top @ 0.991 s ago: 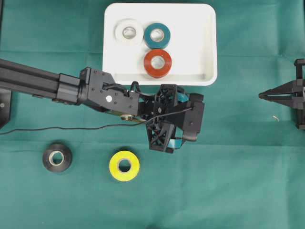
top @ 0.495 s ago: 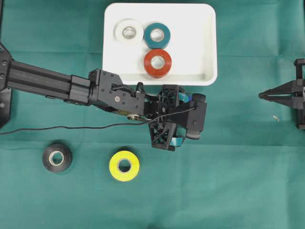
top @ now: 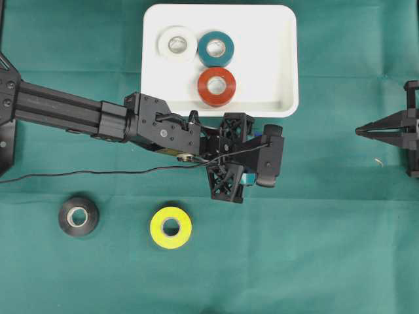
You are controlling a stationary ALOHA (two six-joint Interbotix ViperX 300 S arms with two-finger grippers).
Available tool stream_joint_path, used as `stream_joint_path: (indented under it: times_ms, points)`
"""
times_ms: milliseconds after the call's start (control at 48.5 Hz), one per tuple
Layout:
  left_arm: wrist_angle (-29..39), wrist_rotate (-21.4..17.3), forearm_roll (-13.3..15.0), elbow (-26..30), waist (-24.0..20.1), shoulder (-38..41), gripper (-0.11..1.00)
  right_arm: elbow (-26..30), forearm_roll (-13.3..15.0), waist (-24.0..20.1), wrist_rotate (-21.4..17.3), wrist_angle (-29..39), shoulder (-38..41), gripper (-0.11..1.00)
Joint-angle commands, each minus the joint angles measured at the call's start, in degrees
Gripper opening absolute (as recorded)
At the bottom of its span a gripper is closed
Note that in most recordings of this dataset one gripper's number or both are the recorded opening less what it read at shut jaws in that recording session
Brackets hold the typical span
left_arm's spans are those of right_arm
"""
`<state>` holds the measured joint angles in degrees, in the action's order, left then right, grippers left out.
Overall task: Put the tape into the white case with the left arm.
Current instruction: 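Move the left gripper to the blue tape and grasp its inner rim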
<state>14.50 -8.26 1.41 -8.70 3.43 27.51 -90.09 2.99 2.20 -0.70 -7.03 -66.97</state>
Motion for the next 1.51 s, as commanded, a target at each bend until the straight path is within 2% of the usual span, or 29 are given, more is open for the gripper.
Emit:
stream_joint_path:
  times_ms: [0,310,557,949,1197,1486]
  points:
    - [-0.2,0.1,-0.1,1.1,0.1,-1.5,0.27,0.5,0.0,0.1,-0.1,-0.6,0.4,-0.09]
    - [-0.1,0.1,-0.1,1.1,0.2,-2.2,0.27,0.5,0.0,0.1,-0.1,-0.6,0.4,-0.09]
    - [0.0,0.3,-0.2,1.0,1.0,-5.9,0.27,0.6,0.0,0.1,-0.1,-0.6,0.4,-0.09]
    - [5.7,0.0,-0.3,2.5,2.6,-10.5,0.27,0.5,0.0,0.1,-0.1,-0.6,0.4,-0.09]
    - [6.3,-3.4,-0.3,2.2,0.6,-10.9,0.27,0.5,0.0,0.2,-0.1,-0.6,0.4,-0.09]
    - [6.3,-6.4,-0.3,1.9,-5.4,-10.4,0.27,0.6,0.0,0.1,0.0,-0.6,0.4,-0.09]
